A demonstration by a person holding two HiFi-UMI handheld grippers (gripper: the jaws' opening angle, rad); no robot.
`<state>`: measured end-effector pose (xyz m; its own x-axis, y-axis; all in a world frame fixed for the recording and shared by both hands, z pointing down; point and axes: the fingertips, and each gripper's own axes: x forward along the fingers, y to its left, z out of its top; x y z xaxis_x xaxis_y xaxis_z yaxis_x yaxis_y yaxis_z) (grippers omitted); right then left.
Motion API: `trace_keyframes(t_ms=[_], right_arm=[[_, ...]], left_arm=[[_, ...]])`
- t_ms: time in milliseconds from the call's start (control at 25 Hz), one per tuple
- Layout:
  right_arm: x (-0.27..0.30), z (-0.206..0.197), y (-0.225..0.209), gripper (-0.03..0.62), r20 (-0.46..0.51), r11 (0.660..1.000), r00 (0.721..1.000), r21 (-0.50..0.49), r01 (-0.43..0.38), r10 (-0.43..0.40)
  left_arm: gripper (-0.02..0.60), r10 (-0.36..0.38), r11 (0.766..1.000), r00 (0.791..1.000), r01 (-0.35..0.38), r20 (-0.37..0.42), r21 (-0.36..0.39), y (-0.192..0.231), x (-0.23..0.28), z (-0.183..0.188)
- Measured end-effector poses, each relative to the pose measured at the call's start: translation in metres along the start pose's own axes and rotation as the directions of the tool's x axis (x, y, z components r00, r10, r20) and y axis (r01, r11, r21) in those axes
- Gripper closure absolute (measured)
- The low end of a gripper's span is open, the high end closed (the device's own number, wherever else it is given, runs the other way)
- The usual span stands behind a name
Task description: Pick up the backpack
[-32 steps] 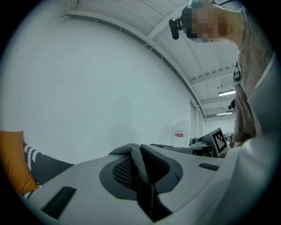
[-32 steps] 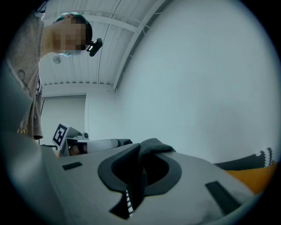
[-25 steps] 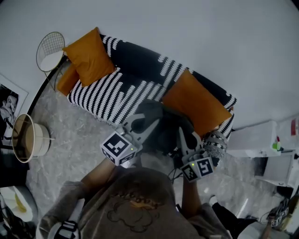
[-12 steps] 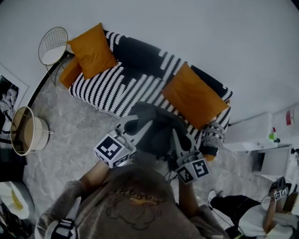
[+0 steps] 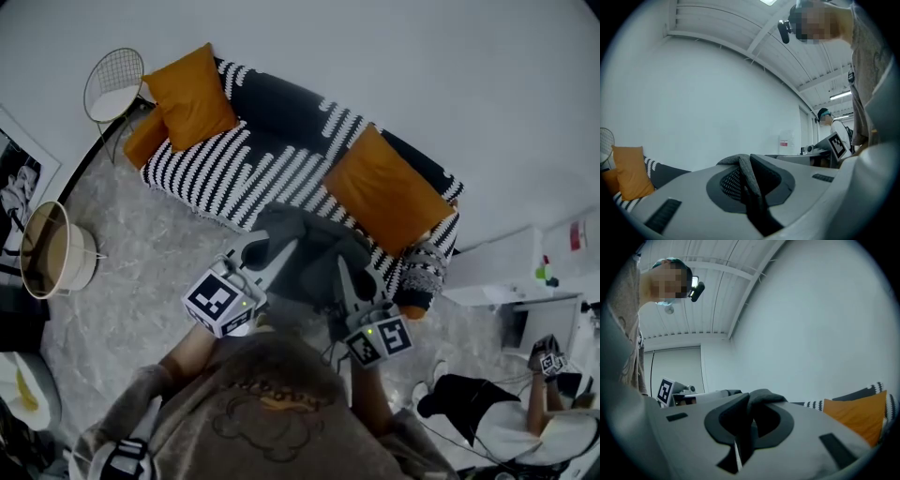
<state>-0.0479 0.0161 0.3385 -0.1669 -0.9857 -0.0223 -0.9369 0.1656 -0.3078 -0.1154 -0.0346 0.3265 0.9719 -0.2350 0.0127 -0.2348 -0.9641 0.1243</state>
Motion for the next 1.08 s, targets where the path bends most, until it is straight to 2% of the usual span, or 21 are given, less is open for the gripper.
trace_keyframes(t_ms=[600,1080], right_arm=[[-0.019,0.004,-0.01,0.565,0.008,1.0,1.0,0.006,0.004,-0.004],[-0.032,0.009,-0.02,0.565,0.018,0.999,1.0,0.023,-0.023,0.022]], left_arm=[[0.558,0.028,1.0,0.999,-0.027,-0.017,0.004,-0.021,0.009,-0.004],[0.558,0.046,0.999,0.999,-0.046,-0.023,0.0,-0.036,0.015,-0.009]])
